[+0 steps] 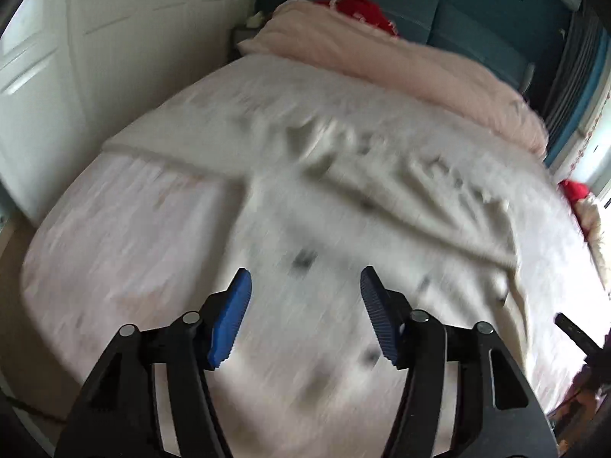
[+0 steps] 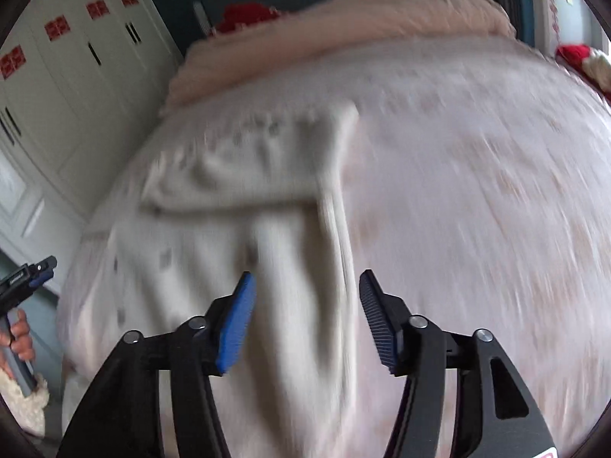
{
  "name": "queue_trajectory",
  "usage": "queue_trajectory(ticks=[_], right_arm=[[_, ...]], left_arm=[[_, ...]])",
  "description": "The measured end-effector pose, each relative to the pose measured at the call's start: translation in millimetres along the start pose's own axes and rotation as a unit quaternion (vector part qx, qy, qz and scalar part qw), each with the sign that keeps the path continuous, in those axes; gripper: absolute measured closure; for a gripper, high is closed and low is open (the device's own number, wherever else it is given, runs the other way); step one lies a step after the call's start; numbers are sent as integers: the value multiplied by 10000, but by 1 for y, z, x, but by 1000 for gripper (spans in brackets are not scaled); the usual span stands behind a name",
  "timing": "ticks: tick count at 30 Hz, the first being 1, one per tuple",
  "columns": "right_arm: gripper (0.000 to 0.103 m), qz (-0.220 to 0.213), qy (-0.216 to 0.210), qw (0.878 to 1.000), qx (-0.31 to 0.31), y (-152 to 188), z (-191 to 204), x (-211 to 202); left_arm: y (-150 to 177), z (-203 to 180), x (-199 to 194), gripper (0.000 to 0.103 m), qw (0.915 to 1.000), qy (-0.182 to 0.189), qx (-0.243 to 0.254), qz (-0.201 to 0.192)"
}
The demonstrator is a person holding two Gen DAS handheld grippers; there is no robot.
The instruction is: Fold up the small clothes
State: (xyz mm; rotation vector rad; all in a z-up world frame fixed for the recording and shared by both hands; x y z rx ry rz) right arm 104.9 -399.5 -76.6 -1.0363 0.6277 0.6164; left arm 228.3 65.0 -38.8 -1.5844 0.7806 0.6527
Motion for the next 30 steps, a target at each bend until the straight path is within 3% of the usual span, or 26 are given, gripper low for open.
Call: queue_trajectory(ticks=[3, 5, 8, 9, 10, 11, 12, 15, 16, 19, 21, 23, 24, 26, 27, 28, 30], right_arm=[[45, 57, -4, 9999, 121, -42, -2, 57], [45, 177, 74, 9993, 335, -60, -14, 100], [46, 381, 217, 9969, 659, -63, -27, 143], [61, 469, 168, 9952, 842, -64, -31, 157], [89, 450, 43, 9943, 965, -65, -31, 164], [90, 294, -98, 9937, 1079, -72, -31, 161], [90, 34, -168, 9942, 1062, -80, -28, 151], [91, -551, -93, 9946, 879, -97, -30, 122], [90, -494, 47, 9948, 894, -94, -40, 126], [85, 343, 318, 9941, 976, -69, -66, 163], [71, 113, 314, 9950, 946, -80, -65, 149], [57, -229, 630, 9954, 681, -97, -58, 130], [56, -493, 696, 9950, 523, -107, -53, 118], [55, -750, 666, 9944, 346, -119, -39, 105], [58, -676, 461, 9964, 226, -120, -27, 109], [59, -508, 386, 9979, 126, -121, -19, 119], [60, 158, 506, 9985, -102, -104, -16, 156]], left_arm=[[-36, -32, 54, 31, 9990, 379, -198, 137], [-46, -41, 97, 31, 9985, 266, -368, 298], [-41, -40, 171, 36, 9941, -80, -692, 834], [-41, -41, 193, 51, 9911, 46, -925, 954], [-41, -39, 206, 83, 9889, 122, -1097, 997], [-43, -39, 214, 98, 9875, 149, -1193, 1021], [-48, -43, 218, 103, 9867, 323, -1286, 935], [-69, -54, 197, 103, 9949, 344, -937, 163], [-68, -56, 197, 103, 9964, 262, -805, 82], [-50, -49, 225, 103, 9963, -34, -670, 546], [-52, -52, 218, 103, 9973, 129, -619, 368], [-57, -58, 211, 90, 9963, 315, -728, 334], [-60, -62, 211, 67, 9943, 481, -885, 346], [-66, -60, 215, 46, 9921, 447, -1120, 356], [-66, -64, 223, 49, 9916, 437, -1148, 415], [-63, -62, 229, 68, 9916, 375, -1108, 556], [-57, -56, 236, 82, 9929, 140, -1011, 609]])
Point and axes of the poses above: each gripper's, at about its wrist camera, not at the fingertips, and x roughly the way its jaws point, z to its left, y to its underside, the point moved 8 cm from there along x, roughly the way its jaws point, and after that the axes turned 3 degrees about -y, right-handed, at the moved point
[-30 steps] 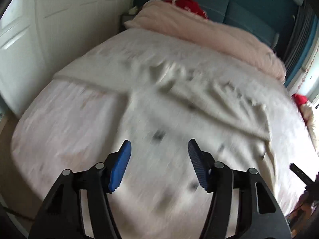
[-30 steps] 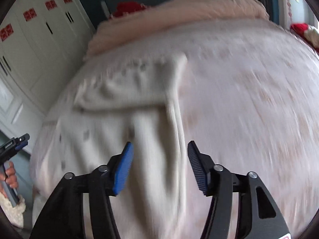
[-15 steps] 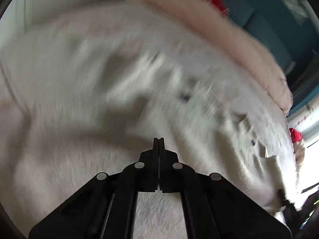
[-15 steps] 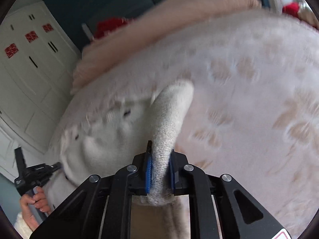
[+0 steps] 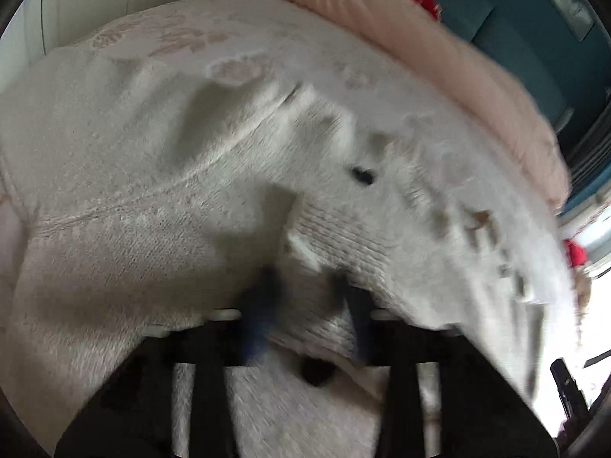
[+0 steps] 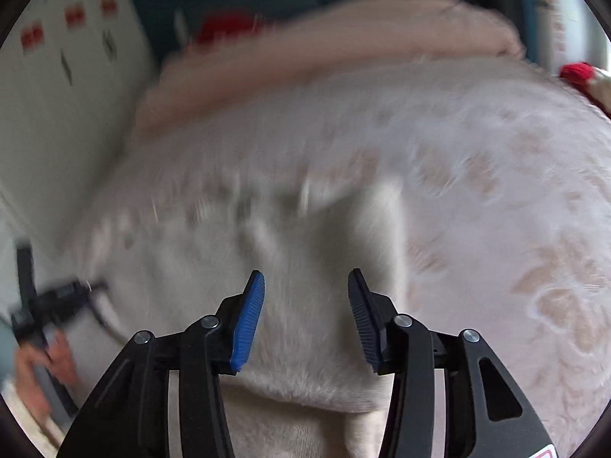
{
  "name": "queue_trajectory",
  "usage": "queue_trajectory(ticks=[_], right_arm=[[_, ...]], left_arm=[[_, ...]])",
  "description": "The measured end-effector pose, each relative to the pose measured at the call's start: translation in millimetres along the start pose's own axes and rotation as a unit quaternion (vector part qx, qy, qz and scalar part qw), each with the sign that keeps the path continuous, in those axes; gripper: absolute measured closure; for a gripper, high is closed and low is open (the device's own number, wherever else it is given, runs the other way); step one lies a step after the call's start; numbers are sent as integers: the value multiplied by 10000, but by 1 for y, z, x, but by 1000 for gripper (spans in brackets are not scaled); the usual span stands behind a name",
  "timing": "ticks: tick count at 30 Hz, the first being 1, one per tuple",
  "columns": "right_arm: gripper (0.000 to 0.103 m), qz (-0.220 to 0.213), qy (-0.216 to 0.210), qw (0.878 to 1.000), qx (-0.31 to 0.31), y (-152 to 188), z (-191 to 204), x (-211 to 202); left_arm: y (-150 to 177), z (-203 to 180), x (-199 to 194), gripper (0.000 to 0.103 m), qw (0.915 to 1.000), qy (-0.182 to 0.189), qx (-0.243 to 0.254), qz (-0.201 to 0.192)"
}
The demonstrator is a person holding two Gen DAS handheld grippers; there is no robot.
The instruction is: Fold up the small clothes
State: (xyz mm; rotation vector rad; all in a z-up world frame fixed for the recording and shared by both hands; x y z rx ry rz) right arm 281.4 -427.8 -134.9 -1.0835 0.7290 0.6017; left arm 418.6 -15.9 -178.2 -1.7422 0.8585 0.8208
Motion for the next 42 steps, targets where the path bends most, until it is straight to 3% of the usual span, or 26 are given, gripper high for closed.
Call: queue_trajectory(ticks=[2, 3, 5, 7, 8, 10, 13, 17, 19, 23, 25, 26, 27, 28, 30, 33, 35, 37, 40, 42], right_arm=[[60, 484, 288, 9984, -100, 21, -4, 26], [61, 233, 371, 9988, -223, 22, -1, 19], [59, 139, 392, 9988, -272, 25, 12, 0], [54, 19, 49, 9999, -113, 33, 26, -21], [53, 19, -139, 9998, -149, 43, 41, -27], [49, 31, -373, 9986, -381, 68, 72, -40], [47, 221, -808, 9952, -503, 111, 101, -49], [47, 410, -914, 9940, -434, 146, 126, -54], [47, 485, -905, 9938, -416, 158, 138, -58], [44, 687, -785, 9937, -399, 173, 149, -58], [43, 767, -704, 9936, -439, 178, 153, -62], [43, 792, -681, 9933, -485, 181, 155, -64], [43, 796, -624, 9933, -554, 183, 157, -68], [43, 797, -580, 9933, -598, 185, 158, -71], [43, 803, -566, 9933, -609, 185, 160, -73], [43, 731, -607, 9939, -565, 181, 161, -78], [43, 672, -654, 9941, -552, 179, 162, -80], [43, 618, -710, 9941, -531, 177, 162, -83], [43, 538, -794, 9946, -385, 176, 158, -90], [42, 443, -796, 9954, -289, 176, 150, -97]], left_arm=[[0, 3, -7, 87, 9999, -109, 79, -106], [-1, 8, -10, 90, 9998, -151, 74, -128], [-6, 26, -27, 91, 9992, -210, -103, -328], [-14, 46, -51, 88, 9978, -67, -150, -648], [-19, 61, -66, 83, 9964, -72, -170, -826], [-31, 100, -86, 47, 9933, -278, -364, -1065], [-61, 179, -107, 42, 9818, -818, -957, -1424], [-100, 276, -106, 39, 9663, -1319, -1708, -1403], [-116, 317, -95, 38, 9584, -1384, -2139, -1289], [-132, 363, -62, 39, 9454, -1248, -2855, -954], [-143, 371, -59, 41, 9453, -1310, -2786, -1075], [-152, 368, -53, 57, 9511, -1366, -2579, -1014], [-157, 364, -50, 89, 9561, -1327, -2445, -921], [-160, 361, -47, 95, 9588, -1299, -2390, -820], [-170, 355, -56, 97, 9564, -1293, -2426, -987], [-191, 307, -105, 97, 9647, -1236, -1640, -1648], [-201, 247, -136, 97, 9680, -1041, -966, -2071], [-198, 161, -169, 97, 9692, -518, -224, -2396], [-157, 33, -187, 94, 9682, 240, 912, -2317], [-103, -38, -173, 91, 9690, 741, 1498, -1819]])
Point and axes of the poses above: each gripper's, at about its wrist camera, not at the fingertips, and x roughly the way its jaws point, z to its left, y to its underside, the point moved 8 cm from there along x, roughly the way its jaws point, and after that the axes turned 3 degrees about -y, right-handed, at the moved point
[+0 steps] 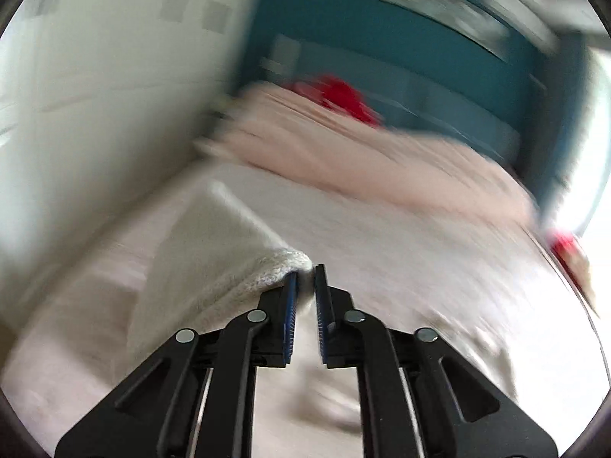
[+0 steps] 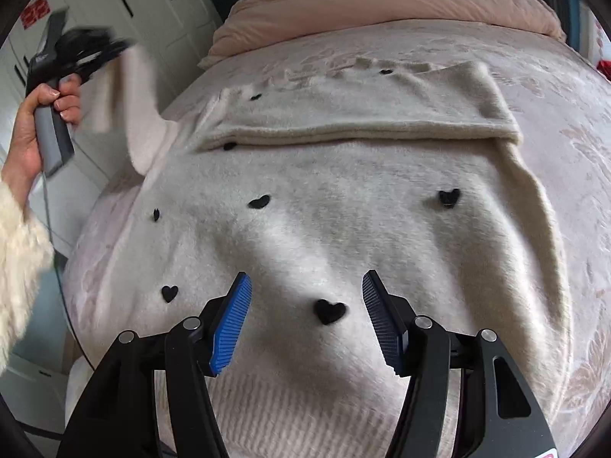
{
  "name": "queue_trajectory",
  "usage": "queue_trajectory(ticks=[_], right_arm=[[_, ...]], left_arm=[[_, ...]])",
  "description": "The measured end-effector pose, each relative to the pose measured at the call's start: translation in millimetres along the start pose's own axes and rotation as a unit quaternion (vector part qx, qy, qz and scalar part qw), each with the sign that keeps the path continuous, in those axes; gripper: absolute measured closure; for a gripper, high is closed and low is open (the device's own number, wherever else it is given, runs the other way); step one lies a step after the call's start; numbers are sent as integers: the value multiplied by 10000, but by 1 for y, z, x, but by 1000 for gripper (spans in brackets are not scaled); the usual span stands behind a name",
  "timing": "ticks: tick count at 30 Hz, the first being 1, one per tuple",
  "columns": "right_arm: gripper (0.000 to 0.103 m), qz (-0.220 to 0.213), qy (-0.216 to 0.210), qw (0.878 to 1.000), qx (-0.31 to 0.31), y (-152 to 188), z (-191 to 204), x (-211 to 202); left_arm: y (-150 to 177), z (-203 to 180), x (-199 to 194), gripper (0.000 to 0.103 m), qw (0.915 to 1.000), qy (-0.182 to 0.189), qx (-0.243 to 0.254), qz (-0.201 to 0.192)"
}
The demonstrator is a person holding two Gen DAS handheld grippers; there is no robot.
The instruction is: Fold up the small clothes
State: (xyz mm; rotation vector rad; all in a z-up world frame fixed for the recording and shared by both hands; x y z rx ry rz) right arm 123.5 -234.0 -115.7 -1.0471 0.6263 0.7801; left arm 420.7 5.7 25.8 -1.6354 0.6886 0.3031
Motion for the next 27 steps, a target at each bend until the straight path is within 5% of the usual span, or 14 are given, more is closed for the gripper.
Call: queue_trajectory(ticks=[2, 3, 4, 6, 10, 16, 20, 23, 27], right_arm=[[42, -69, 3, 9999, 106, 1, -10, -8], [40, -103, 4, 9998, 190, 2, -18, -13], [40, -101, -1, 9996, 251, 3, -25, -16], [39, -142, 84, 9995, 287, 1, -40, -24], [34, -223, 273, 9993, -122, -16, -51, -32], [34, -331, 327, 9942, -969, -80, -13, 6], [33, -477, 458, 9691, -2377, -126, 55, 55], [32, -178, 576, 9440, -3245, -145, 94, 111], [32, 252, 508, 9365, -3460, -160, 119, 172]], left_arm=[[53, -54, 12, 72, 9971, 468, 148, 590], [89, -75, 20, 49, 9935, 641, 118, 935], [115, -84, 23, 43, 9907, 728, 51, 1147], [162, -90, 25, 44, 9858, 797, -97, 1478], [177, -42, 19, 37, 9807, 722, -1108, 1443], [156, 61, 35, 37, 9604, -7, -2459, 1308], [152, 106, 61, 41, 9393, -312, -3118, 1399], [152, 123, 74, 45, 9265, -247, -3449, 1486], [163, 136, 93, 70, 9206, -394, -3481, 1726]])
Point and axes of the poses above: each gripper's, at about its wrist camera, not at the fingertips, and x roughly the way its jaws point, z to its left, y to its underside, the point moved 8 cm from there along x, roughly the way its jaws point, and after that the axes turned 3 degrees about -y, right-handed, at the moved point
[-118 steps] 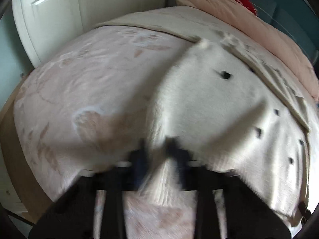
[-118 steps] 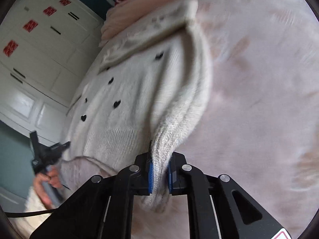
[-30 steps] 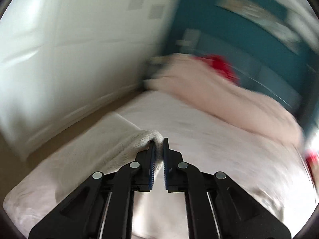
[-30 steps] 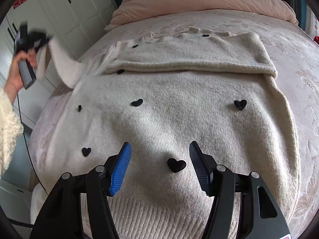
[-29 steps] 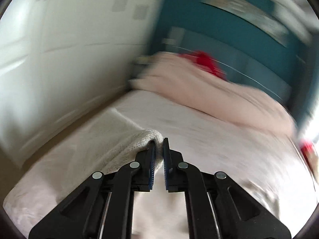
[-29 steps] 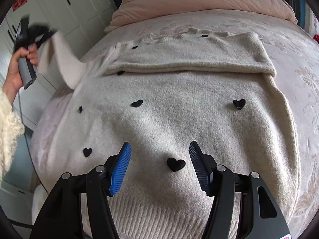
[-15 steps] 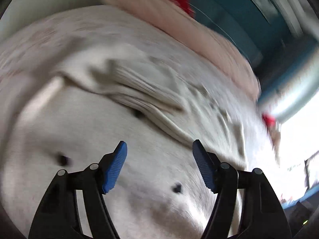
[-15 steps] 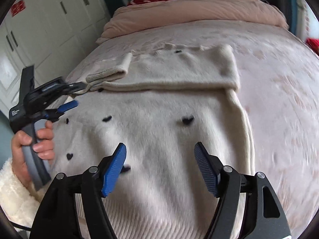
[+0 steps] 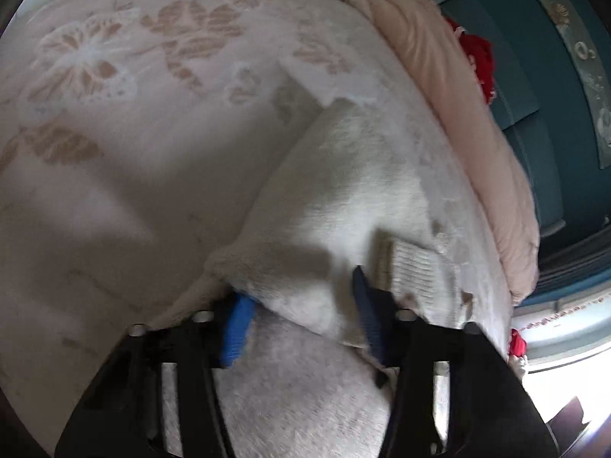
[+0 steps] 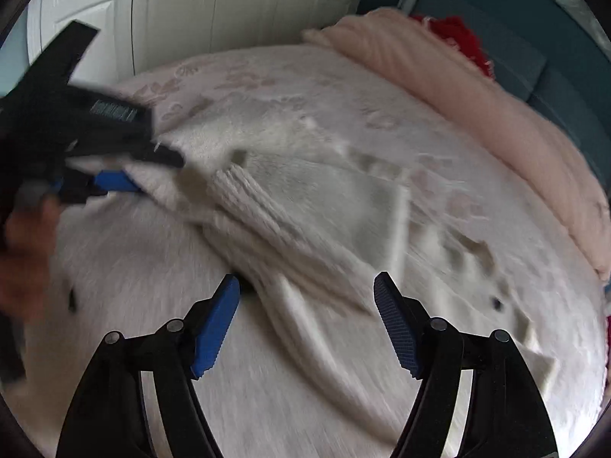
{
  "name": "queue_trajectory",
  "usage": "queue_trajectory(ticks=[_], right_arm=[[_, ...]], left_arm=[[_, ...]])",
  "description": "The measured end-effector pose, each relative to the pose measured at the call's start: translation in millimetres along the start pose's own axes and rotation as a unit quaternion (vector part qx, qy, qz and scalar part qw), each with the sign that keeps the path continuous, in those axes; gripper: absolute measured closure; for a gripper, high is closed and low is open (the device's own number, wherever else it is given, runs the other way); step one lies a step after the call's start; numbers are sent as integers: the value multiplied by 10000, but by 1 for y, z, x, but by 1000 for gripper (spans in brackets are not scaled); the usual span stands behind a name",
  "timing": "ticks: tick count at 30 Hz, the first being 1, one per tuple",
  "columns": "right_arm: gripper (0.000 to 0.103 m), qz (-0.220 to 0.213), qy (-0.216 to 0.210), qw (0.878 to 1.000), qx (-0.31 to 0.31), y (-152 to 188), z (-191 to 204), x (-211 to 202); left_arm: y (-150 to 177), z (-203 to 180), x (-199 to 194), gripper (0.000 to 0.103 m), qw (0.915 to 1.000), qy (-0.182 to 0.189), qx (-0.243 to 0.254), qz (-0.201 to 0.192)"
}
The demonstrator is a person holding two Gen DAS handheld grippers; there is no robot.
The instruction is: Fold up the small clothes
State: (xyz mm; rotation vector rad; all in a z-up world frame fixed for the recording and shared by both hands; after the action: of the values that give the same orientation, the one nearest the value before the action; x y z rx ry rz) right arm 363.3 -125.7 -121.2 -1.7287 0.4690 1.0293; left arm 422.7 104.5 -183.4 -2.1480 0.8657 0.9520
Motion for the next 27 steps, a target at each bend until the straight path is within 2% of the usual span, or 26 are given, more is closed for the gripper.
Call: queue_trajectory(ticks=[1, 2, 4, 5, 6, 7, 8, 9, 10, 11, 12, 13, 14, 15, 16, 18, 20, 21, 22, 24, 27], right_arm=[[32, 43, -103, 9999, 95, -3, 0, 8], [40, 123, -277, 9991, 301, -6, -1, 18], [81, 215, -818, 9906, 1075, -6, -11, 29], [90, 152, -1044, 9840, 1434, -7, -17, 26], [95, -30, -1506, 9655, 2123, -8, -32, 15], [95, -273, -1733, 9497, 2594, -7, -46, 2], [95, -633, -1949, 9279, 3114, -4, -66, -18], [95, -1028, -2080, 9011, 3662, 6, -91, -42], [95, -1267, -2103, 8811, 4042, 18, -110, -57], [95, -1503, -2089, 8540, 4521, 40, -134, -74], [96, -1602, -2003, 8367, 4839, 61, -152, -82], [96, -1548, -1812, 8322, 5006, 82, -164, -83], [96, -1352, -1577, 8363, 5075, 103, -174, -78], [95, -946, -1324, 8427, 5132, 130, -180, -63], [91, -760, -1253, 8430, 5176, 143, -182, -55], [89, -424, -1241, 8365, 5320, 167, -183, -39], [85, -532, -1339, 8315, 5365, 170, -184, -39], [67, -636, -1388, 8276, 5401, 168, -187, -42], [45, -741, -1421, 8237, 5439, 166, -189, -45], [38, -989, -1453, 8211, 5430, 155, -195, -49], [38, -873, -1358, 8364, 5237, 137, -200, -31]], left_arm=[[0, 3, 1, 77, 10000, -43, -28, -10], [2, 5, 0, 80, 10000, -55, -33, -1], [1, 9, 3, 88, 10000, -75, -4, 29], [2, 11, 2, 89, 10000, -46, -7, 53], [1, 13, 0, 90, 10000, 0, -7, 83], [0, 14, 0, 91, 9999, 15, -7, 112], [-1, 15, 0, 91, 9999, 52, -10, 146], [-3, 16, 1, 91, 9998, 84, -20, 190], [-3, 18, 1, 91, 9997, 95, -31, 212], [-3, 17, 1, 90, 9997, 95, -27, 222], [-2, 16, 1, 90, 9997, 80, -7, 224], [-1, 15, 1, 89, 9997, 70, 31, 215], [0, 14, 0, 89, 9997, 64, 88, 200], [2, 12, -1, 89, 9997, 20, 153, 162], [4, 11, -2, 88, 9998, 14, 182, 122], [6, 9, -3, 83, 9998, 47, 159, 138], [5, 7, -5, 75, 9997, 165, 55, 179], [5, 7, -6, 71, 9996, 210, -2, 190], [4, 7, -6, 69, 9994, 270, -83, 200], [2, 7, -5, 65, 9989, 330, -249, 237], [-1, 3, -1, 67, 9987, 301, -340, 230]])
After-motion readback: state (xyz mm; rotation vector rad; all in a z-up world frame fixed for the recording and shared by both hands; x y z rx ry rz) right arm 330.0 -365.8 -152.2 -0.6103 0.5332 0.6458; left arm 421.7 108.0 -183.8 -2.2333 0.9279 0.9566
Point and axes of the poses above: each gripper's, at about its wrist camera, not at the fingertips, and x roughly the way its jaws point, z to its left, y to its underside, the point moved 8 cm from there along x, roughly the way its jaws point, and after that the axes turned 3 degrees about -y, right-handed, at the moved point
